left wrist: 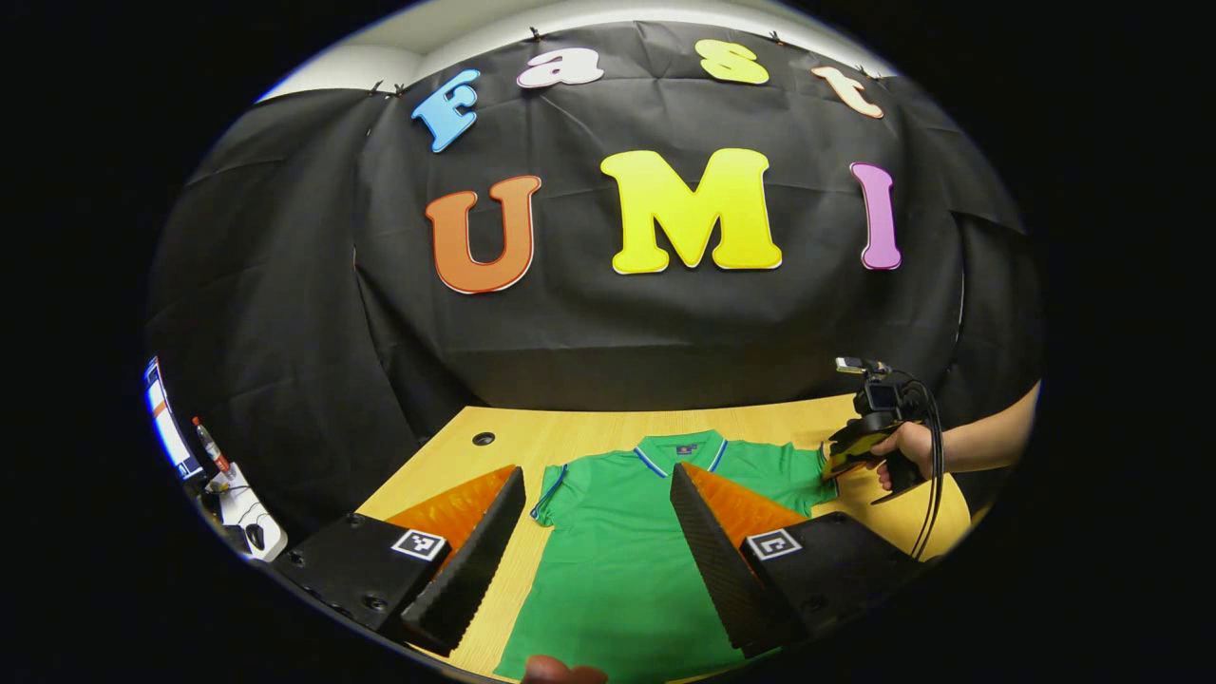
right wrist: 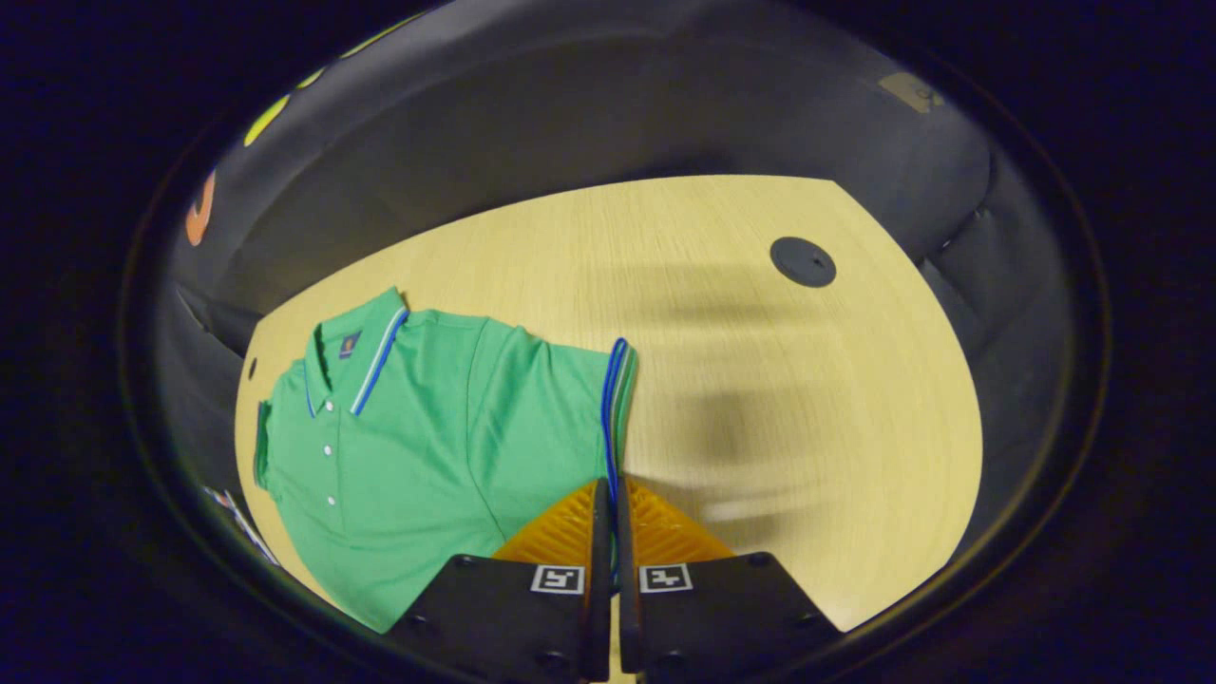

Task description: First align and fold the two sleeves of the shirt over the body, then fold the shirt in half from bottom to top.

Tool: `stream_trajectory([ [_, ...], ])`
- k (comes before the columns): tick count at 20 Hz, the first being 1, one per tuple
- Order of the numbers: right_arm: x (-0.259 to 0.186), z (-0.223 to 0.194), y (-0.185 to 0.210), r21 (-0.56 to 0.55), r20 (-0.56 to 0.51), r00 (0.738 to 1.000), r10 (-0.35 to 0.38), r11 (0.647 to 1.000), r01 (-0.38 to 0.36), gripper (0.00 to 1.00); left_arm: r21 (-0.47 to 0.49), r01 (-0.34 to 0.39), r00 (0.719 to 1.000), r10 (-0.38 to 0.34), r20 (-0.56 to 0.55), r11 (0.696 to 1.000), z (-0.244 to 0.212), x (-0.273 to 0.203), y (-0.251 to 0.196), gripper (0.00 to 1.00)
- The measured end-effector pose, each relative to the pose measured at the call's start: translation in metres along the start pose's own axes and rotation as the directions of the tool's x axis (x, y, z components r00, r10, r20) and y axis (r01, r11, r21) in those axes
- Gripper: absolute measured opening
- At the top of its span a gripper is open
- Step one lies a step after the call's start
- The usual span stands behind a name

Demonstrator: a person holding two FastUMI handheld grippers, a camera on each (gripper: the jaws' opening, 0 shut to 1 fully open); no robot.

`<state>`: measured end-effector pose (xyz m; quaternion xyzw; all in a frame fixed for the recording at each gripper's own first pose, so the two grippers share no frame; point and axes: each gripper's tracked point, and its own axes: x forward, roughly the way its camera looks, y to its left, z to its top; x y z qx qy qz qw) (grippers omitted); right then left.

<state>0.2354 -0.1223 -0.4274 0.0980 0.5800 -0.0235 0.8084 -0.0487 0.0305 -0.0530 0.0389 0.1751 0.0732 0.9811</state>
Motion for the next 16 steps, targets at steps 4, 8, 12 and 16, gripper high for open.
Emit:
stream_trajectory([
  [4, -0.017, 0.012, 0.003, 0.035, 0.052, 0.998, 0.043, 0.998, -0.045, 0.02, -0.015, -0.016, 1.000, 0.016, -0.012, 1.000, -0.002, 0.000, 0.002, 0.99],
  [8, -0.041, 0.024, 0.024, 0.035, 0.088, 0.993, 0.083, 0.996, -0.086, 0.02, -0.050, -0.025, 0.999, 0.023, -0.036, 0.998, -0.005, -0.005, -0.002, 0.99],
  [12, -0.067, 0.034, 0.064, 0.062, 0.115, 0.983, 0.140, 0.987, -0.147, 0.02, -0.086, -0.019, 0.999, 0.015, -0.049, 0.996, -0.008, -0.006, -0.006, 0.99],
  [16, -0.078, 0.036, 0.118, 0.062, 0.140, 0.972, 0.191, 0.978, -0.201, 0.02, -0.127, -0.031, 0.999, 0.025, -0.045, 0.991, -0.008, -0.005, -0.008, 0.99],
])
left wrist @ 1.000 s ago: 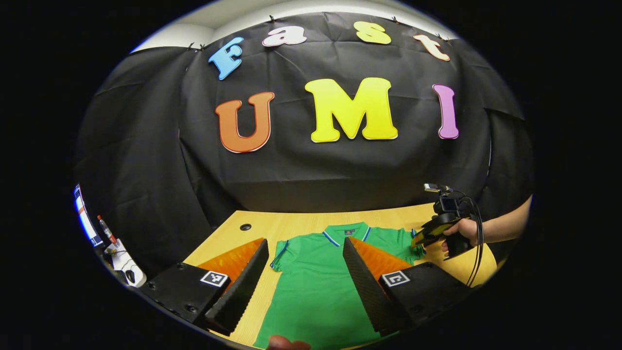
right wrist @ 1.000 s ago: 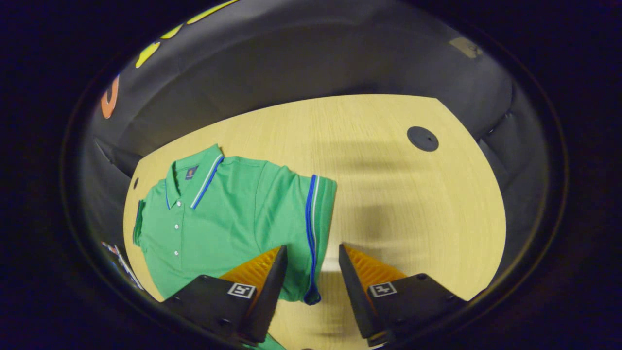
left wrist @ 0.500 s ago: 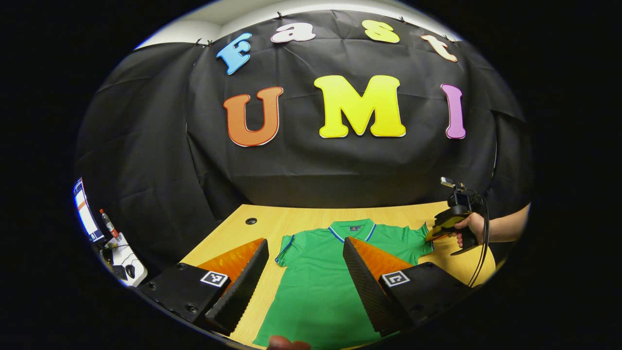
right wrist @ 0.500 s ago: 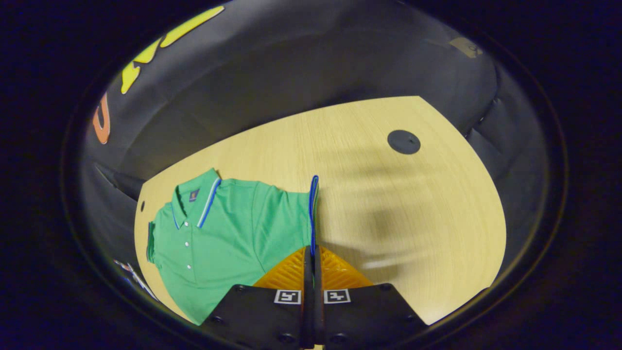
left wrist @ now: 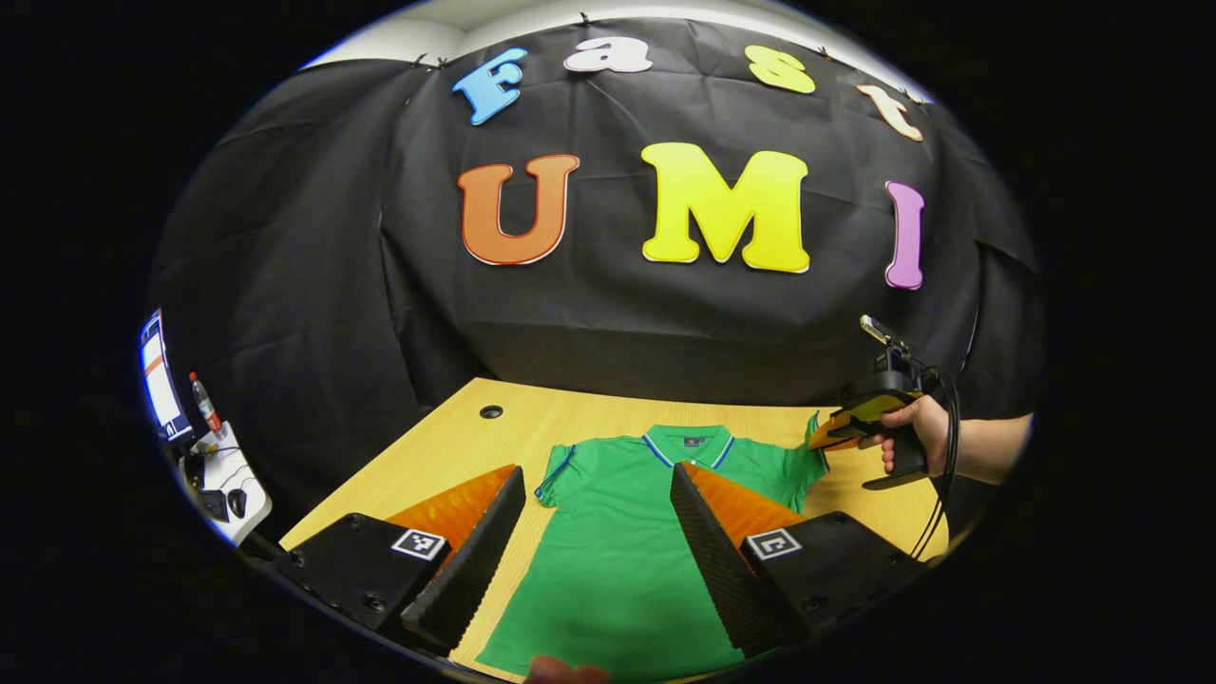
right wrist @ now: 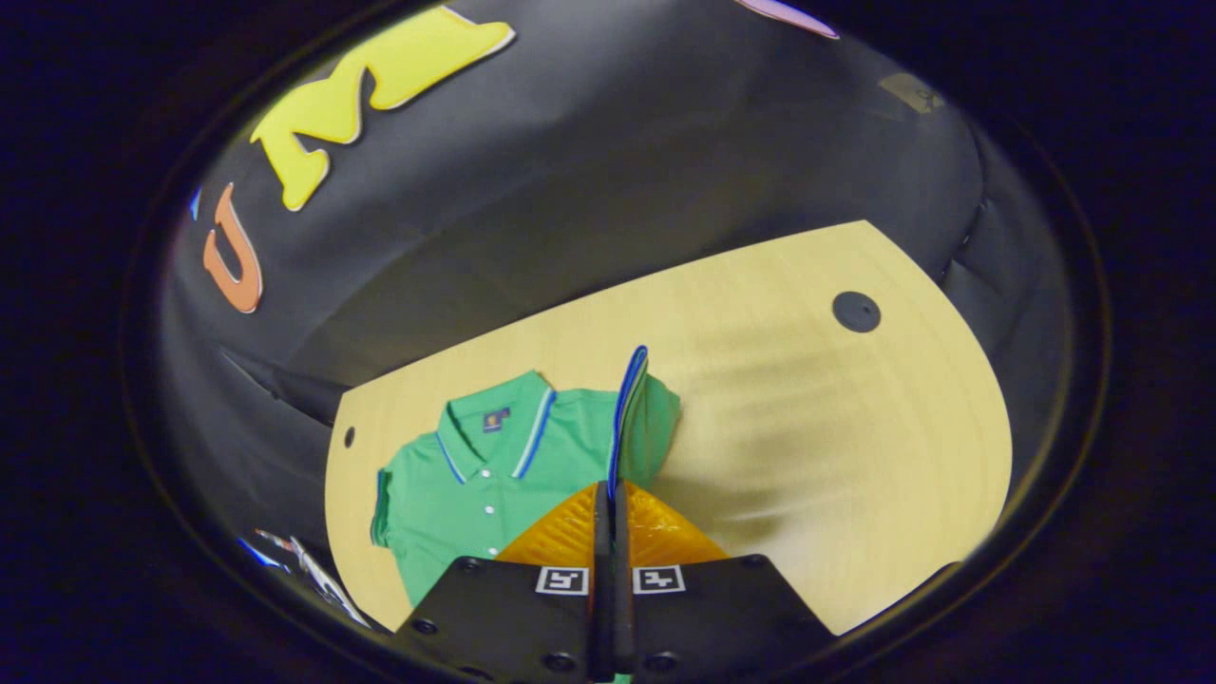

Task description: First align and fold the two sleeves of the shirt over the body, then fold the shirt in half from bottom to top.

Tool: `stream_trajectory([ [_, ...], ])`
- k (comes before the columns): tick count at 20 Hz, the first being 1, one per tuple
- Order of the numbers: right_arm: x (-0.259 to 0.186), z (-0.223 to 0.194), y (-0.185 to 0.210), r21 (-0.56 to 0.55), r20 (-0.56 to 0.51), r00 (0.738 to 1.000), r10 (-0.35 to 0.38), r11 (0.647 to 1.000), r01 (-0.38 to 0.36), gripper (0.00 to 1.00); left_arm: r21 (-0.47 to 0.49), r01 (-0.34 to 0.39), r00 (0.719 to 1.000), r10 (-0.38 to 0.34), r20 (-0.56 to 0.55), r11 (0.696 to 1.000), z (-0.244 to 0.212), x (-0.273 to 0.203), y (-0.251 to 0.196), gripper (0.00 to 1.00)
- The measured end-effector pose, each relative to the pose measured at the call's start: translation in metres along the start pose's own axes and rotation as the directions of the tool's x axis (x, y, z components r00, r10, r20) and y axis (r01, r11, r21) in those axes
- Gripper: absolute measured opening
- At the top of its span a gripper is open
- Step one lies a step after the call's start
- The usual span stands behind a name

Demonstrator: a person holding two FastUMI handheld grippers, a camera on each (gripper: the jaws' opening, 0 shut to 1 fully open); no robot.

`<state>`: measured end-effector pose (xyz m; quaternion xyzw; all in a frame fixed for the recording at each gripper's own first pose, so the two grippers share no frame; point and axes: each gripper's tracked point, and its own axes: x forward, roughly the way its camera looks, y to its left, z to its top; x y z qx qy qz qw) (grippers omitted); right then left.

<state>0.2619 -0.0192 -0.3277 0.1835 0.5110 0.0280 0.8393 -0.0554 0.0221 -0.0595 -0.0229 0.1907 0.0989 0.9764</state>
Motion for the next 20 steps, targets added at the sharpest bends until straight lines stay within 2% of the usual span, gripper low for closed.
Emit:
stream_trajectory([
  [7, 0.045, -0.029, 0.073, -0.053, -0.052, 0.999, -0.001, 0.999, -0.002, 0.02, -0.038, -0.086, 0.996, 0.086, -0.006, 0.996, -0.003, -0.006, 0.017, 0.99],
  [9, 0.060, -0.040, 0.095, -0.031, -0.081, 0.997, 0.008, 0.999, -0.010, 0.02, -0.064, -0.109, 0.994, 0.109, -0.011, 0.992, -0.005, -0.006, 0.019, 0.99],
  [13, 0.085, -0.054, 0.110, -0.063, -0.100, 0.995, -0.026, 0.998, 0.020, 0.00, -0.078, -0.148, 0.989, 0.148, -0.013, 0.986, -0.006, -0.009, 0.024, 0.99],
  [14, 0.090, -0.056, 0.115, -0.059, -0.101, 0.995, -0.025, 0.998, 0.019, 0.03, -0.077, -0.161, 0.987, 0.160, -0.013, 0.984, -0.006, -0.010, 0.028, 0.99],
  [16, 0.092, -0.059, 0.129, -0.025, -0.101, 0.995, 0.013, 1.000, -0.015, 0.13, -0.080, -0.169, 0.986, 0.169, -0.011, 0.982, -0.005, -0.011, 0.030, 0.99],
  [17, 0.089, -0.058, 0.136, -0.019, -0.096, 0.995, 0.038, 0.999, -0.040, 0.08, -0.082, -0.169, 0.986, 0.168, -0.013, 0.982, -0.005, -0.010, 0.030, 0.99],
  [20, 0.067, -0.048, 0.137, -0.056, -0.044, 0.998, 0.052, 0.997, -0.055, 0.61, -0.079, -0.156, 0.988, 0.155, -0.006, 0.985, -0.004, -0.009, 0.029, 0.99],
])
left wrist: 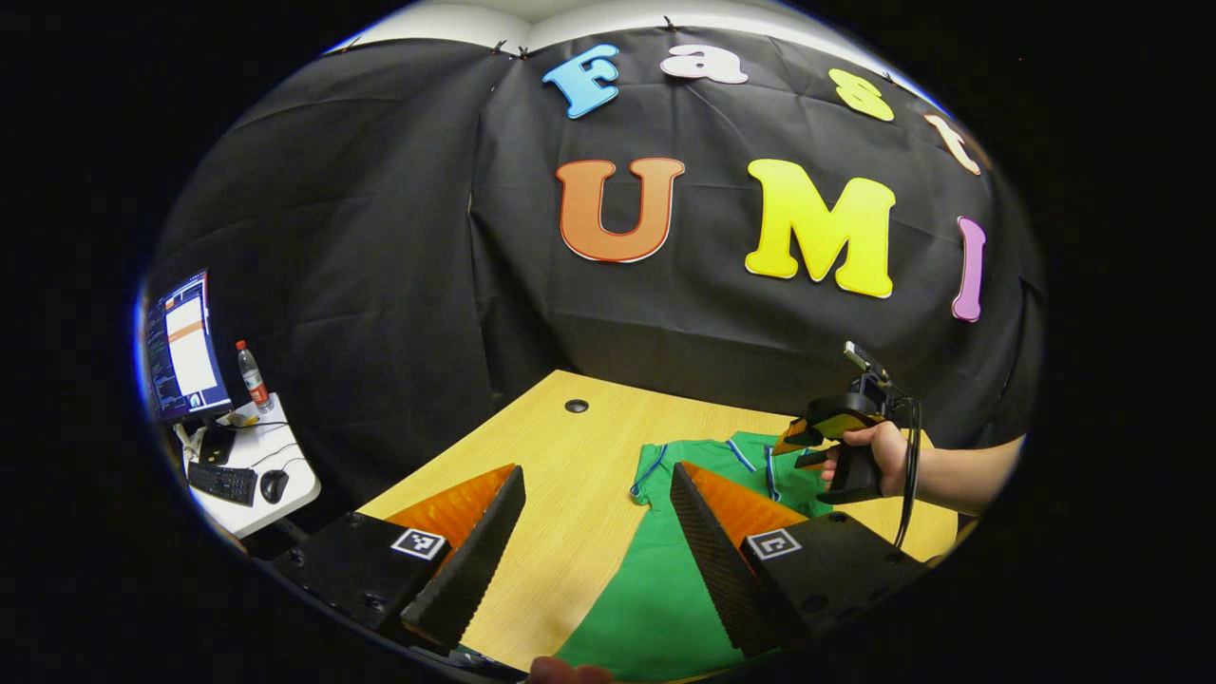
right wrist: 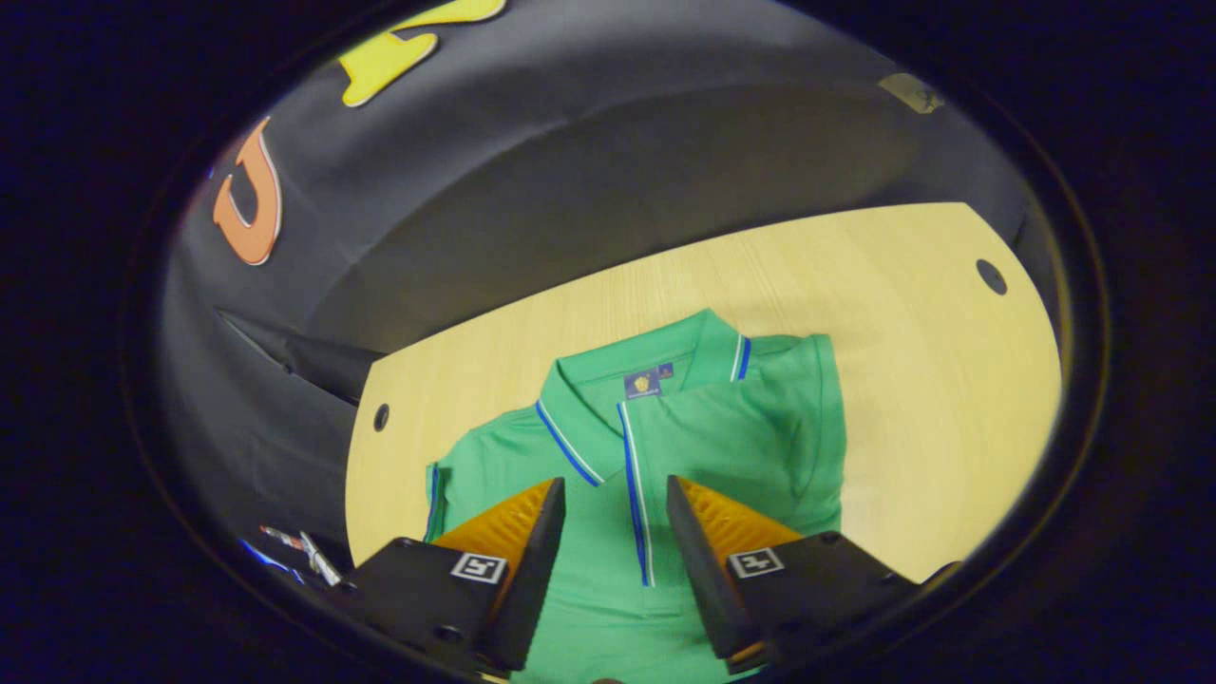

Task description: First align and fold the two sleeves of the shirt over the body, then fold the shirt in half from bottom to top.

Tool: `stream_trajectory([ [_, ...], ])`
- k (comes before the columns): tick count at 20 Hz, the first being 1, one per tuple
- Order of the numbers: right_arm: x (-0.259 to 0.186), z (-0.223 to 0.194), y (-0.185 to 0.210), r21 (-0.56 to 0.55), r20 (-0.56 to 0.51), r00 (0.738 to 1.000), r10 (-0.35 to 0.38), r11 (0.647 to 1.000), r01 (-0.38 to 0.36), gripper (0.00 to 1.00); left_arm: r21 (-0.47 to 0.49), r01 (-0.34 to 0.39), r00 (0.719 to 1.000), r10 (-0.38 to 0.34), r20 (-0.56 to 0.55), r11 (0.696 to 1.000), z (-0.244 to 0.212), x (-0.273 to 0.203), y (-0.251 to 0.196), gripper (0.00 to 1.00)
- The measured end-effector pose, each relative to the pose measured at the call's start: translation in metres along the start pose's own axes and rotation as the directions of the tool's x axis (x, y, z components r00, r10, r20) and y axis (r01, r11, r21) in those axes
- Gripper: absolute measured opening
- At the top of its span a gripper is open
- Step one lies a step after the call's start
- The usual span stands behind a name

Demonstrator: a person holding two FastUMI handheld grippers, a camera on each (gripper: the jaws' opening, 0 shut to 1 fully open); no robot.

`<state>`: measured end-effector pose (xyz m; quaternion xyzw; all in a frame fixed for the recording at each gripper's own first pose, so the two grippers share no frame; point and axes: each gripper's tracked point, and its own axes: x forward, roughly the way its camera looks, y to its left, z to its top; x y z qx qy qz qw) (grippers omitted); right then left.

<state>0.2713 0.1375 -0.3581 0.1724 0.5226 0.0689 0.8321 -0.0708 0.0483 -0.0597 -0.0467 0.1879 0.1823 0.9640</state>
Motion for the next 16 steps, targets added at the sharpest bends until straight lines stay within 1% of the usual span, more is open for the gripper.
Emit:
stream_trajectory([
  [1, -0.013, 0.003, -0.001, -0.011, 0.032, 0.999, 0.000, 1.000, 0.000, 0.78, 0.002, 0.014, 1.000, -0.014, 0.006, 1.000, 0.001, 0.002, -0.002, 0.99],
  [2, -0.026, 0.006, -0.004, -0.024, 0.058, 0.998, -0.005, 1.000, 0.007, 0.80, 0.005, 0.027, 1.000, -0.027, 0.010, 1.000, 0.002, 0.003, -0.004, 0.99],
  [3, -0.039, 0.007, -0.004, -0.046, 0.088, 0.996, -0.006, 0.999, 0.010, 0.84, 0.008, 0.052, 0.998, -0.052, 0.019, 0.999, 0.003, 0.004, -0.006, 0.99],
  [4, -0.053, 0.008, -0.005, -0.078, 0.119, 0.993, -0.007, 0.997, 0.016, 0.95, 0.014, 0.075, 0.997, -0.075, 0.024, 0.997, 0.004, 0.007, -0.009, 0.99],
  [5, -0.068, 0.010, -0.006, -0.114, 0.152, 0.988, -0.009, 0.993, 0.027, 0.95, 0.024, 0.093, 0.995, -0.094, 0.029, 0.995, 0.006, 0.009, -0.011, 0.99],
  [6, -0.086, 0.009, -0.005, -0.150, 0.188, 0.982, -0.005, 0.988, 0.033, 1.00, 0.037, 0.103, 0.994, -0.104, 0.034, 0.994, 0.007, 0.011, -0.011, 0.99],
  [7, -0.104, 0.009, -0.005, -0.186, 0.221, 0.975, -0.001, 0.982, 0.043, 0.98, 0.049, 0.107, 0.993, -0.109, 0.039, 0.993, 0.008, 0.013, -0.009, 0.99],
  [8, -0.122, 0.007, -0.005, -0.211, 0.251, 0.968, 0.002, 0.976, 0.052, 0.98, 0.055, 0.117, 0.992, -0.120, 0.042, 0.992, 0.010, 0.015, -0.009, 0.99],
  [9, -0.153, 0.002, -0.001, -0.241, 0.302, 0.953, 0.027, 0.969, 0.049, 0.98, 0.061, 0.140, 0.989, -0.142, 0.041, 0.988, 0.010, 0.018, -0.012, 0.99],
  [10, -0.172, -0.001, -0.002, -0.267, 0.328, 0.944, 0.038, 0.962, 0.054, 0.97, 0.067, 0.157, 0.987, -0.159, 0.037, 0.985, 0.009, 0.018, -0.014, 0.99],
  [14, -0.246, -0.017, -0.008, -0.365, 0.420, 0.904, 0.079, 0.927, 0.089, 0.97, 0.078, 0.265, 0.964, -0.265, -0.004, 0.961, 0.002, 0.021, -0.025, 0.99],
  [15, -0.263, -0.022, -0.010, -0.383, 0.435, 0.896, 0.087, 0.919, 0.097, 0.92, 0.084, 0.288, 0.958, -0.287, -0.022, 0.954, 0.000, 0.016, -0.027, 0.99],
  [16, -0.277, -0.027, -0.014, -0.397, 0.444, 0.891, 0.094, 0.912, 0.102, 0.93, 0.092, 0.310, 0.951, -0.308, -0.039, 0.946, -0.003, 0.014, -0.027, 0.99],
])
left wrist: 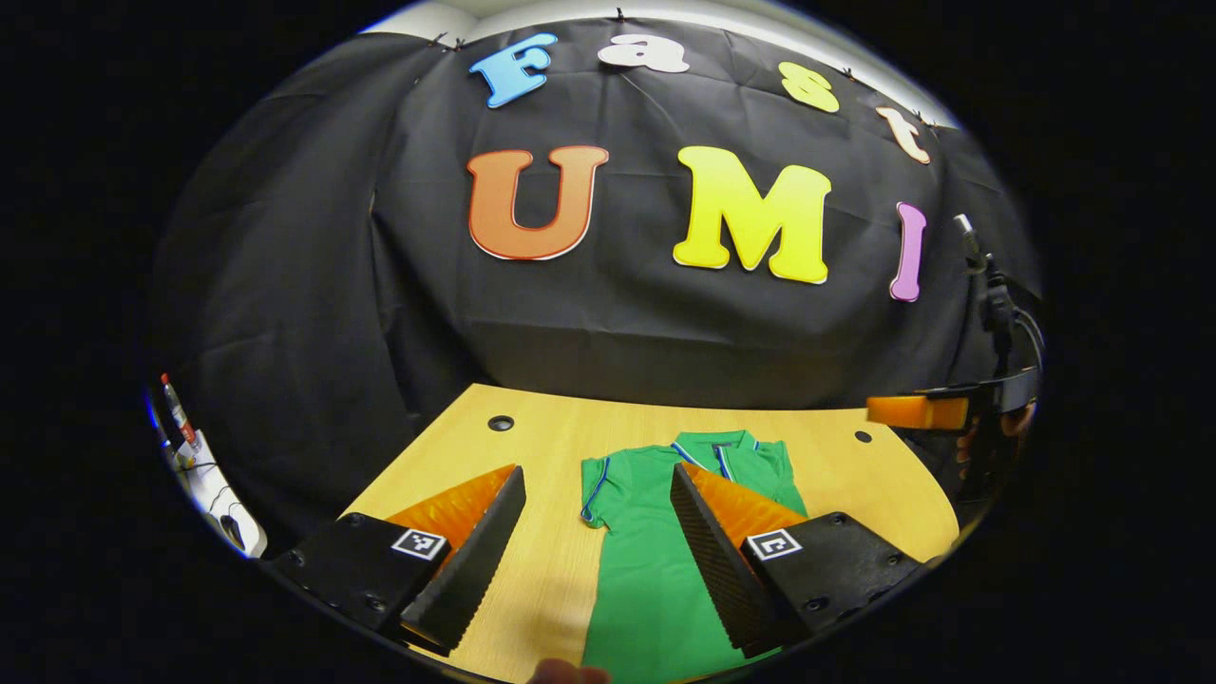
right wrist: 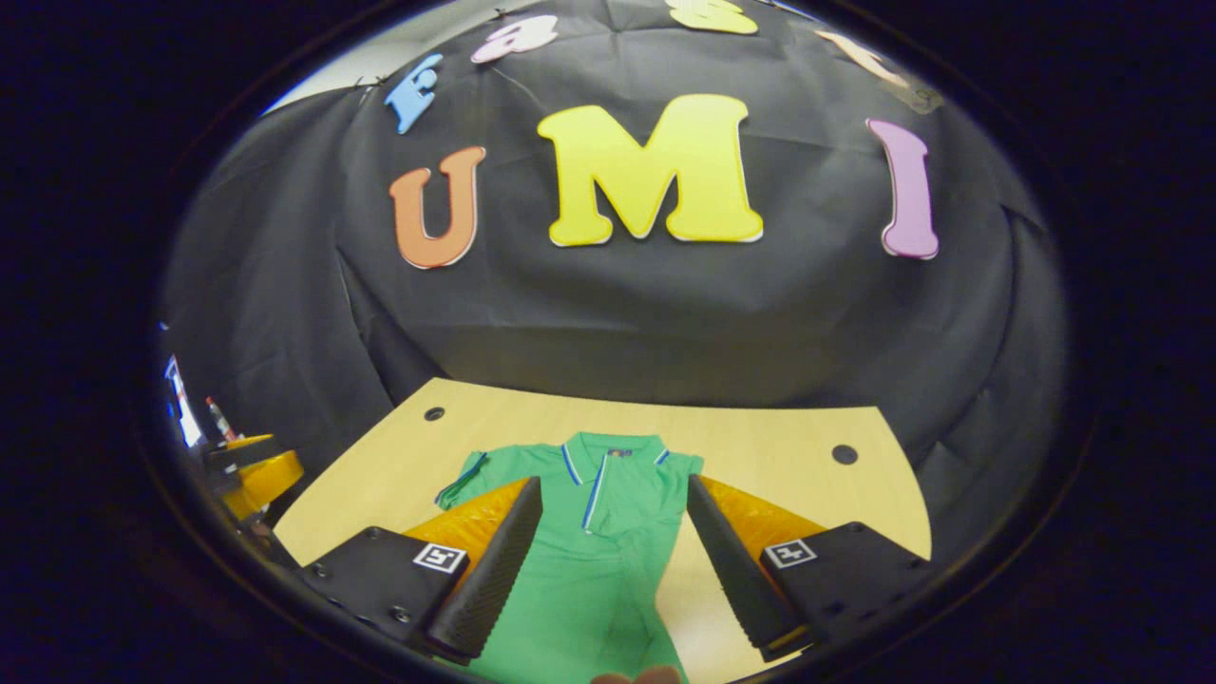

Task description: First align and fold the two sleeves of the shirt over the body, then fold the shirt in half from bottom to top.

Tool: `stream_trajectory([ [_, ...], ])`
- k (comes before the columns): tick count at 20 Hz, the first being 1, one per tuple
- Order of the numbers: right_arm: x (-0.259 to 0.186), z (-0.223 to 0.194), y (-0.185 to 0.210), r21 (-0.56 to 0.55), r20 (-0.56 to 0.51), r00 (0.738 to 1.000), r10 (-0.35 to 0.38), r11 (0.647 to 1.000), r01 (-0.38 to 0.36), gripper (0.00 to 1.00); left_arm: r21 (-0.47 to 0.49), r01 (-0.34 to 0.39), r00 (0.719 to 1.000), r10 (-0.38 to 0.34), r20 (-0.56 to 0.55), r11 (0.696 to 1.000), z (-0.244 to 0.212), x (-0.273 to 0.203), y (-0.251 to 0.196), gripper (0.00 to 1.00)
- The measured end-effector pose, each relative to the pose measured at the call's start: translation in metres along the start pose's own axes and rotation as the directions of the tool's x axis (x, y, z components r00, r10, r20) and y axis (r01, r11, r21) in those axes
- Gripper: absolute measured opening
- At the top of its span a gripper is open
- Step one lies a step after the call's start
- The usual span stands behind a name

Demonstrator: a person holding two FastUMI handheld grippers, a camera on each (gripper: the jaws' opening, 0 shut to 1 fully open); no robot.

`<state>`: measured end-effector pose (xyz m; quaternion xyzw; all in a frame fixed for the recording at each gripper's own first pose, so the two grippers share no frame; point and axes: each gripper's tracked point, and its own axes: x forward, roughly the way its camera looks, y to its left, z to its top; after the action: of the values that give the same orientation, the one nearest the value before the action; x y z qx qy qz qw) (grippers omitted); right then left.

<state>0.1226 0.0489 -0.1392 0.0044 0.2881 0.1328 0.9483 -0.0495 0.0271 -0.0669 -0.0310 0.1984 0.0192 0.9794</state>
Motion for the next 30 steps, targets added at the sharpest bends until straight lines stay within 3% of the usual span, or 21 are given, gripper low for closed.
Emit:
stream_trajectory([
  [3, -0.042, -0.005, -0.017, -0.029, 0.016, 1.000, -0.016, 0.999, 0.017, 0.97, 0.020, 0.084, 0.995, -0.083, -0.059, 0.996, -0.009, 0.000, -0.007, 0.99],
  [5, -0.063, -0.010, -0.036, -0.074, 0.036, 0.998, -0.057, 0.996, 0.059, 0.92, 0.025, 0.121, 0.986, -0.118, -0.115, 0.992, -0.018, 0.000, -0.008, 0.99],
  [7, -0.089, -0.016, -0.047, -0.118, 0.061, 0.995, -0.078, 0.989, 0.085, 0.97, -0.008, 0.162, 0.971, -0.161, -0.177, 0.987, -0.027, -0.004, -0.015, 0.99],
  [11, -0.109, -0.039, -0.068, -0.093, 0.025, 0.992, -0.127, 0.987, 0.129, 0.92, -0.052, 0.182, 0.940, -0.190, -0.284, 0.982, -0.044, -0.005, -0.020, 0.98],
  [14, -0.117, -0.057, -0.082, -0.014, -0.025, 0.986, -0.165, 0.986, 0.164, 1.00, -0.061, 0.164, 0.917, -0.175, -0.359, 0.985, -0.057, -0.003, -0.015, 0.99],
  [15, -0.121, -0.060, -0.088, -0.013, -0.030, 0.983, -0.182, 0.983, 0.182, 0.93, -0.058, 0.154, 0.912, -0.164, -0.376, 0.986, -0.061, -0.003, -0.012, 0.99],
  [16, -0.123, -0.063, -0.094, -0.015, -0.035, 0.980, -0.197, 0.980, 0.196, 0.97, -0.069, 0.160, 0.900, -0.174, -0.399, 0.985, -0.066, -0.004, -0.013, 0.99],
  [18, -0.124, -0.074, -0.104, 0.007, -0.068, 0.975, -0.211, 0.977, 0.212, 0.93, -0.067, 0.158, 0.877, -0.171, -0.449, 0.985, -0.074, -0.007, -0.011, 0.99],
  [20, -0.123, -0.080, -0.114, 0.036, -0.089, 0.971, -0.223, 0.973, 0.227, 0.98, -0.060, 0.155, 0.863, -0.164, -0.478, 0.986, -0.077, -0.008, -0.008, 0.99],
  [21, -0.123, -0.082, -0.118, 0.045, -0.091, 0.969, -0.229, 0.971, 0.234, 0.92, -0.056, 0.154, 0.856, -0.162, -0.491, 0.986, -0.081, -0.007, -0.007, 0.99],
  [25, -0.122, -0.094, -0.123, 0.066, -0.126, 0.965, -0.230, 0.969, 0.239, 0.93, -0.009, 0.156, 0.848, -0.139, -0.511, 0.988, -0.085, 0.000, 0.001, 0.98],
  [27, -0.120, -0.097, -0.127, 0.069, -0.135, 0.963, -0.231, 0.968, 0.242, 0.93, 0.004, 0.150, 0.843, -0.126, -0.524, 0.989, -0.088, 0.009, 0.003, 0.95],
  [29, -0.116, -0.099, -0.129, 0.073, -0.142, 0.962, -0.232, 0.967, 0.244, 1.00, 0.004, 0.133, 0.833, -0.110, -0.542, 0.991, -0.091, 0.018, 0.004, 0.86],
  [30, -0.115, -0.100, -0.131, 0.077, -0.145, 0.961, -0.234, 0.966, 0.247, 0.98, 0.009, 0.113, 0.830, -0.090, -0.551, 0.994, -0.092, 0.020, 0.008, 0.79],
])
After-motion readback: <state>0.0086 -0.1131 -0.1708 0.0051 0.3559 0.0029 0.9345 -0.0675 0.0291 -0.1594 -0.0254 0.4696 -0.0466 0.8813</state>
